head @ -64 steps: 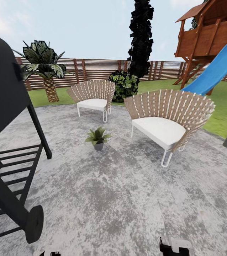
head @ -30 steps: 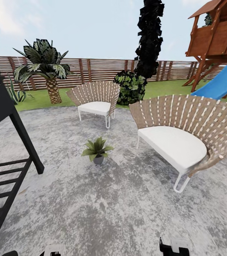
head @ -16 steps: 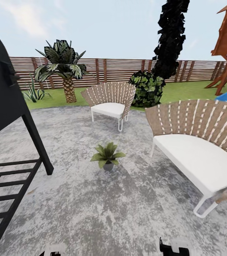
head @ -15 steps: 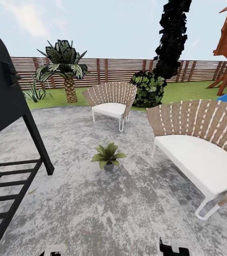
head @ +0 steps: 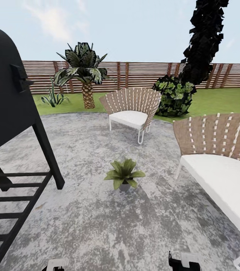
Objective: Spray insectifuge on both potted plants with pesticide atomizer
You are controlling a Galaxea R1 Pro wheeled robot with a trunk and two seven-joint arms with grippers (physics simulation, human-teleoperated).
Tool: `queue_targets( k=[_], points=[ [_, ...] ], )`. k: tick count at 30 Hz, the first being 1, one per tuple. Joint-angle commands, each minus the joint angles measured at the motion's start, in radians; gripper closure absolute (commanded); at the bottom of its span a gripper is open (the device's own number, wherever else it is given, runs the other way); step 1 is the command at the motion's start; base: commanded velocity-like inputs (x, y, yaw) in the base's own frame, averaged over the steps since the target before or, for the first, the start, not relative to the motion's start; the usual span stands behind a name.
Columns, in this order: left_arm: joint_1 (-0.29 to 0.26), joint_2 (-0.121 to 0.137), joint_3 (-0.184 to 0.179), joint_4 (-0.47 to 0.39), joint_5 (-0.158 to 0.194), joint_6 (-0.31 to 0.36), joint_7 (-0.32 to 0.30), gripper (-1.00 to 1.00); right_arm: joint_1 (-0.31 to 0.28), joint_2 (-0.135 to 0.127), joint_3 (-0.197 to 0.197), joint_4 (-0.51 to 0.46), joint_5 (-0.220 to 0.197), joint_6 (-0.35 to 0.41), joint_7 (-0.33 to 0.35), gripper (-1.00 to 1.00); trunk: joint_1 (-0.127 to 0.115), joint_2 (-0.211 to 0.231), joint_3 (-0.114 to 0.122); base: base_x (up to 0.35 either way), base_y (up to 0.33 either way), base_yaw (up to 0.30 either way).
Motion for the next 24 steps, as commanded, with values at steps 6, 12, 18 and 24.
queue_targets(
  k=[6, 12, 18, 24],
  points=[
    [-0.001, 0.0, 0.0, 0.001, 0.003, -0.003, 0.0, 1.0, 0.0, 0.0, -0.007, 0.001, 0.011, -0.002, -0.004, -1.0, 0.0, 0.0, -0.001, 0.237, -0.001, 0.222],
    [-0.001, 0.0, 0.0, 0.0, 0.002, -0.003, 0.0, 1.0, 0.0, 0.0, -0.001, 0.001, 0.012, -0.001, -0.002, -1.0, 0.0, 0.0, -0.001, 0.031, 0.0, 0.097],
    [-0.01, 0.001, -0.016, -0.007, -0.013, 0.006, -0.015, 1.0, 0.0, 0.001, 0.158, -0.011, 0.073, 0.002, -0.002, -1.0, 0.0, 0.0, -0.001, 0.001, 0.0, 0.003],
    [-0.022, 0.037, -0.053, -0.022, -0.137, 0.012, -0.178, 1.0, -0.002, 0.0, 0.179, -0.096, 0.079, 0.003, 0.0, -1.0, 0.0, 0.0, -0.001, 0.0, 0.0, 0.0]
  ],
)
